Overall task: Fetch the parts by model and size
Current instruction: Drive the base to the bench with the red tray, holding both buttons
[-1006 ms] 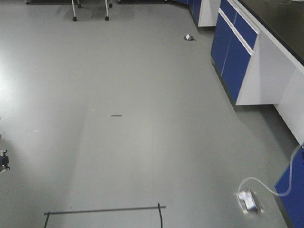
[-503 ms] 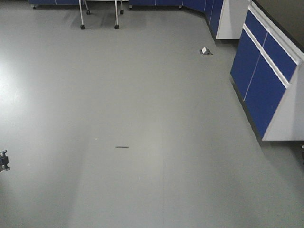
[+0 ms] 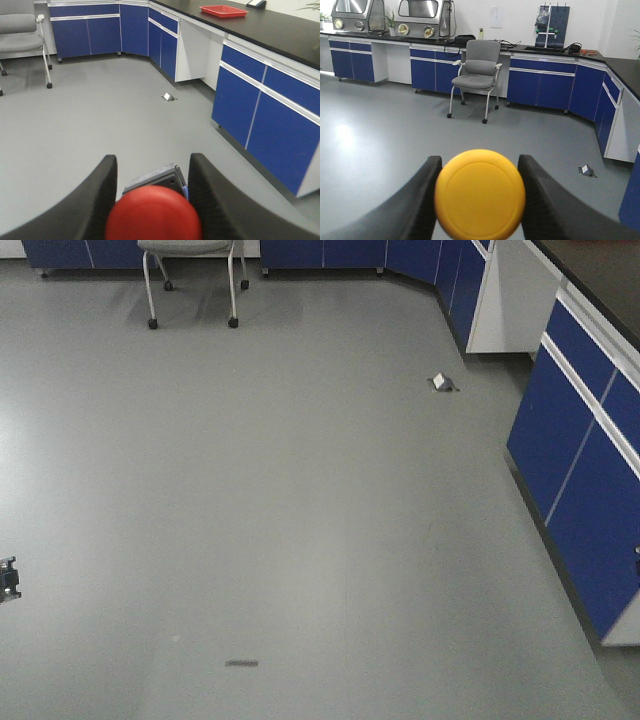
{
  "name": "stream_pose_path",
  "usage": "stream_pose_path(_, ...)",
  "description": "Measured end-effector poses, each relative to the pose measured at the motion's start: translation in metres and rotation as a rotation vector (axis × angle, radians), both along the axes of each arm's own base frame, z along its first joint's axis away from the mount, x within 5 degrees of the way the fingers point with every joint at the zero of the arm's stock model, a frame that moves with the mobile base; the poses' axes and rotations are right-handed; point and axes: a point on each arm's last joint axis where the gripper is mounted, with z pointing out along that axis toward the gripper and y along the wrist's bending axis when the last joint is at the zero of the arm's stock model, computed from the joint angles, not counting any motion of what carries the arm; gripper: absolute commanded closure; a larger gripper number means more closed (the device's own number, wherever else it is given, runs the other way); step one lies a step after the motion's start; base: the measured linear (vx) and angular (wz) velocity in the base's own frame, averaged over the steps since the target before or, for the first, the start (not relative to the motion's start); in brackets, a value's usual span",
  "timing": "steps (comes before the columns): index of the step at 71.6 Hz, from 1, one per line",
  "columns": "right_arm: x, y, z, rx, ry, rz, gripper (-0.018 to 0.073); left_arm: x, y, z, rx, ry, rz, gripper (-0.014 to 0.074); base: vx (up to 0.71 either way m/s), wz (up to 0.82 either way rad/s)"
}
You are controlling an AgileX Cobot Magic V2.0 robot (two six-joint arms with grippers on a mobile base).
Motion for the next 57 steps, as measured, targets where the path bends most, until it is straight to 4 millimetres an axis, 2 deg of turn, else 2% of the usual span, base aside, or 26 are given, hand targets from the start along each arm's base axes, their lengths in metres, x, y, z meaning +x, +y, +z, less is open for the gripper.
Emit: stream_pose_path(57, 0.0, 0.0, 0.0001, 0.0, -0.001, 0.0, 0.0569, 0.0, 0.0, 0.0, 0.0, 0.0, 0.0, 0.0603, 0.71, 0.05)
